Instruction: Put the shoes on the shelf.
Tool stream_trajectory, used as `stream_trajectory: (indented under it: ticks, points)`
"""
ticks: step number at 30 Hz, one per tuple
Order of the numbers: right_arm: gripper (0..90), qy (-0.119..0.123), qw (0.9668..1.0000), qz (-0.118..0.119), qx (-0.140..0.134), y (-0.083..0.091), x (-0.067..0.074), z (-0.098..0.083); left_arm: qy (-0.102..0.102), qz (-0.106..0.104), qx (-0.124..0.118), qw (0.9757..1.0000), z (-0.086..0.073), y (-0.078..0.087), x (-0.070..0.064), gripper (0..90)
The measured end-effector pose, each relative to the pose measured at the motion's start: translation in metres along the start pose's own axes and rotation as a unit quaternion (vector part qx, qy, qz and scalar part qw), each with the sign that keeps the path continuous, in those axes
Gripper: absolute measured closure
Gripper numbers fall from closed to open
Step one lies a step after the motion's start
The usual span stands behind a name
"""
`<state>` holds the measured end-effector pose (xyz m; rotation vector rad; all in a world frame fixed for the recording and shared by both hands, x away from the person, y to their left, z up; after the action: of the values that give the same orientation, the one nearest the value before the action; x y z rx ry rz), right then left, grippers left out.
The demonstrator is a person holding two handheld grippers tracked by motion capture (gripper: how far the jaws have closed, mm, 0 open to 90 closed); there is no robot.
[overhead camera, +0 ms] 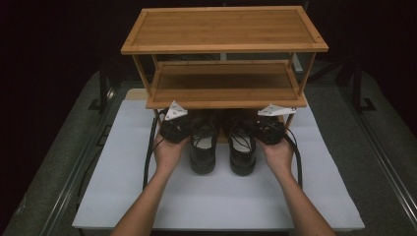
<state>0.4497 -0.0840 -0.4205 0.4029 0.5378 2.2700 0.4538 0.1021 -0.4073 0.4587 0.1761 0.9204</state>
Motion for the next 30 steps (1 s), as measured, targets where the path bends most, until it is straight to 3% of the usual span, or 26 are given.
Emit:
stream_trajectory:
  ticks: [10, 18, 21, 23, 25, 26, 30]
  points:
    - [86.8, -0.011, 0.9995, -0.027, -0.016, -0.021, -0.012, 0.001, 0.000, 0.033, -0.027, 0.9991, -0.001, -0.023, 0.007, 88.4]
    - [85.9, -0.008, 0.9996, -0.027, -0.006, -0.030, -0.011, -0.003, 0.004, 0.011, -0.019, 0.9998, -0.012, -0.029, 0.003, 87.9]
    - [84.4, -0.009, 0.9998, -0.019, -0.004, -0.029, -0.008, -0.004, 0.000, -0.013, -0.014, 0.9998, -0.014, -0.027, -0.002, 86.2]
    - [81.5, -0.004, 0.9997, -0.024, 0.001, -0.028, -0.007, -0.005, -0.004, -0.010, -0.009, 0.9999, -0.015, -0.025, -0.002, 84.5]
    - [73.6, -0.009, 0.9998, -0.018, 0.000, -0.026, -0.007, -0.004, 0.009, -0.022, -0.008, 0.9997, -0.015, -0.023, -0.001, 78.7]
    - [68.8, -0.011, 0.9997, -0.020, -0.001, -0.024, -0.007, -0.003, 0.010, -0.017, -0.008, 0.9998, -0.014, -0.021, 0.001, 73.0]
    - [57.5, -0.006, 1.0000, -0.007, 0.000, -0.009, -0.003, -0.002, -0.009, -0.027, 0.000, 0.9996, -0.014, -0.005, 0.002, 51.0]
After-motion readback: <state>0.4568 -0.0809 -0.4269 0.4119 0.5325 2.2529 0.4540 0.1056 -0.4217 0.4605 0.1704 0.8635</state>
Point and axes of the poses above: each handheld gripper's, and its own axes: y roughly backward along the jaws, z roughly out of its top, x roughly to its left, the point moved 10 cm from there along -y, roughly forward along the jaws, and after that the axes turned 7 degrees about z, right-handed, at the moved point
